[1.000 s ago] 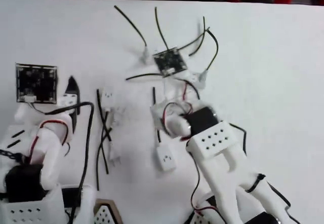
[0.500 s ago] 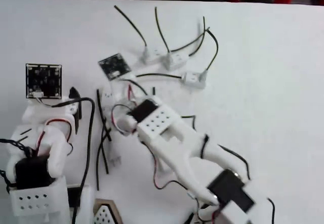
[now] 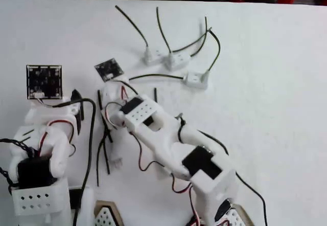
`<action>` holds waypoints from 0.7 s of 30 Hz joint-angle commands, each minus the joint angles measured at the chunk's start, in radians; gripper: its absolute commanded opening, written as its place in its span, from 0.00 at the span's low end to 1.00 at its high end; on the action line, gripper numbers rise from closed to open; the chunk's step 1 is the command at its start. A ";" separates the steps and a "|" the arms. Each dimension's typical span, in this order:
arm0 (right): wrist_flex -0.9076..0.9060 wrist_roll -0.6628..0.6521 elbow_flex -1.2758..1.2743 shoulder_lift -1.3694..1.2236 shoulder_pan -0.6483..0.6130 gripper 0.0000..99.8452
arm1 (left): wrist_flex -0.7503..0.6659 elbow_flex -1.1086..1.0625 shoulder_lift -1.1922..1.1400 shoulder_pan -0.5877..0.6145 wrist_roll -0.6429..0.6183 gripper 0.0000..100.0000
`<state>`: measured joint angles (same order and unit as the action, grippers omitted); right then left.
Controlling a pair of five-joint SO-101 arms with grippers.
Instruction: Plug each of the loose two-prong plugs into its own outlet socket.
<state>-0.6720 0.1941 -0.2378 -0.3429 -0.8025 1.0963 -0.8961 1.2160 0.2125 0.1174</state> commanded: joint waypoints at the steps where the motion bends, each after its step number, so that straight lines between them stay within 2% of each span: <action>1: 0.004 -0.002 0.029 -0.028 -0.001 0.12 | -0.026 0.005 0.012 0.010 -0.011 0.12; 4: 0.005 -0.017 0.031 -0.041 0.002 0.01 | -0.021 0.005 0.012 0.010 -0.011 0.12; 6: 0.001 -0.066 0.025 -0.041 0.019 0.03 | -0.021 0.003 0.012 0.010 -0.009 0.12; 8: -0.030 -0.091 0.031 -0.041 0.042 0.02 | -0.021 0.003 0.012 0.010 -0.009 0.12; 16: -0.203 -0.094 0.023 0.128 0.185 0.02 | -0.044 -0.023 0.012 0.010 -0.009 0.12; 21: -0.309 -0.098 0.023 0.229 0.211 0.02 | -0.046 -0.023 0.012 0.010 -0.009 0.12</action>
<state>-0.9314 0.1097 -0.2225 -0.2064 -0.6030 1.0779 -0.9237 1.2160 0.2125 0.1174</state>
